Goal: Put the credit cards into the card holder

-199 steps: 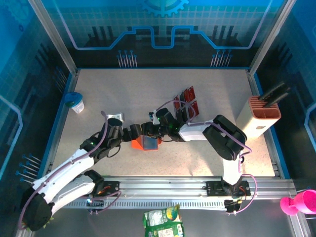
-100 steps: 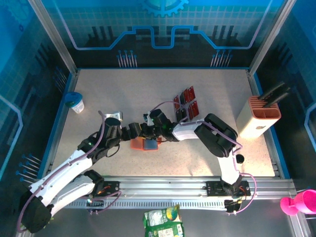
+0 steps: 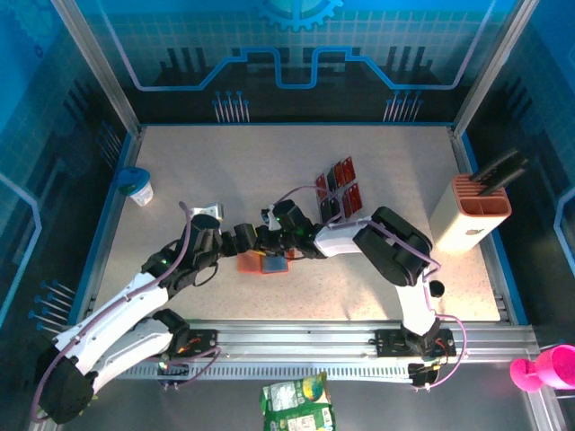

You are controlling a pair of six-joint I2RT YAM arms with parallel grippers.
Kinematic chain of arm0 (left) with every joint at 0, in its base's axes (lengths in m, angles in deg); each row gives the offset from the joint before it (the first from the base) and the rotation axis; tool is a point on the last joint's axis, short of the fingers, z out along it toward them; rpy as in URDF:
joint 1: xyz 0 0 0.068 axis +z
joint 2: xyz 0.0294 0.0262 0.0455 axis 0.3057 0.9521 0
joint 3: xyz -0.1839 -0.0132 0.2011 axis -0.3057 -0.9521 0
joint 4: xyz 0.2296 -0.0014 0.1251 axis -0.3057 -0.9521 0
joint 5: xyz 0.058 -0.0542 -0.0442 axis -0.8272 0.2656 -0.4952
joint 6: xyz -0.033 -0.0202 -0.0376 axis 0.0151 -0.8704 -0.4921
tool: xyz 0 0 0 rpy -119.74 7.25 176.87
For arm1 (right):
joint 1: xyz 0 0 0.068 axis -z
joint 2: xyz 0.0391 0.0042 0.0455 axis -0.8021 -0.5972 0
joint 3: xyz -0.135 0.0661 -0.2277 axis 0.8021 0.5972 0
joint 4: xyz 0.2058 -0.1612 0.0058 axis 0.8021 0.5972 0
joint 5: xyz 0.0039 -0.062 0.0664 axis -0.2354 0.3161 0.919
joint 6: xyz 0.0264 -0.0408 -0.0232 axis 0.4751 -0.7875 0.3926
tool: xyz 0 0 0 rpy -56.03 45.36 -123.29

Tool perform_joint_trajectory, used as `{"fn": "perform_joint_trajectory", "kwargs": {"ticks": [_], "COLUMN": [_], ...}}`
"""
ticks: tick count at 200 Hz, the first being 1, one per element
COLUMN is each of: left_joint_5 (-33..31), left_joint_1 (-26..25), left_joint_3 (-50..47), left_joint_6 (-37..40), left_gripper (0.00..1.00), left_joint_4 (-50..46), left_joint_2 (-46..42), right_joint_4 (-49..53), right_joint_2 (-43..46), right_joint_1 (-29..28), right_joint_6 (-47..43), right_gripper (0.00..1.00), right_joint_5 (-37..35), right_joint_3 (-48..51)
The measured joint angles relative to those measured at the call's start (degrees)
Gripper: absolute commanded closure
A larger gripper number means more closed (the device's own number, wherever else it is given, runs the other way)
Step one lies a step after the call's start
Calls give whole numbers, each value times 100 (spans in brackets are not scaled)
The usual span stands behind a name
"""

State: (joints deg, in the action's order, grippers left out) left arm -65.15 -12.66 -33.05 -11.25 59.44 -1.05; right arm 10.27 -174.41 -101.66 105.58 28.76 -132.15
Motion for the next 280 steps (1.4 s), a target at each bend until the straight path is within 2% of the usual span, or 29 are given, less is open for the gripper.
{"fn": "perform_joint_trajectory", "kwargs": {"ticks": [66, 117, 152, 189, 217, 266, 280], "left_joint_5": [2, 2, 2, 4, 4, 13, 46], "left_joint_1": [26, 31, 35, 37, 35, 35, 35], "left_joint_3": [0, -4, -83, -153, -153, -151, -151], "left_joint_6": [0, 31, 55, 133, 223, 380, 417], "left_gripper": [9, 6, 3, 1, 1, 1, 1], "left_joint_4": [24, 107, 275, 350, 415, 433, 435], "left_joint_2": [188, 601, 1025, 1388, 1574, 1895, 1963], "right_joint_4": [439, 2140, 3191, 3595, 3615, 3630, 3628], "right_joint_2": [1285, 2234, 2326, 2004, 1635, 1447, 1464], "right_joint_1": [343, 492, 490, 474, 435, 426, 426], "right_joint_6": [-415, -1471, -2081, -2369, -2474, -2603, -2614], "right_gripper": [54, 54, 54, 56, 65, 93, 98], "right_joint_5": [-101, -968, -1602, -1882, -1917, -1919, -1923], "right_joint_3": [546, 643, 608, 472, 382, 330, 354]}}
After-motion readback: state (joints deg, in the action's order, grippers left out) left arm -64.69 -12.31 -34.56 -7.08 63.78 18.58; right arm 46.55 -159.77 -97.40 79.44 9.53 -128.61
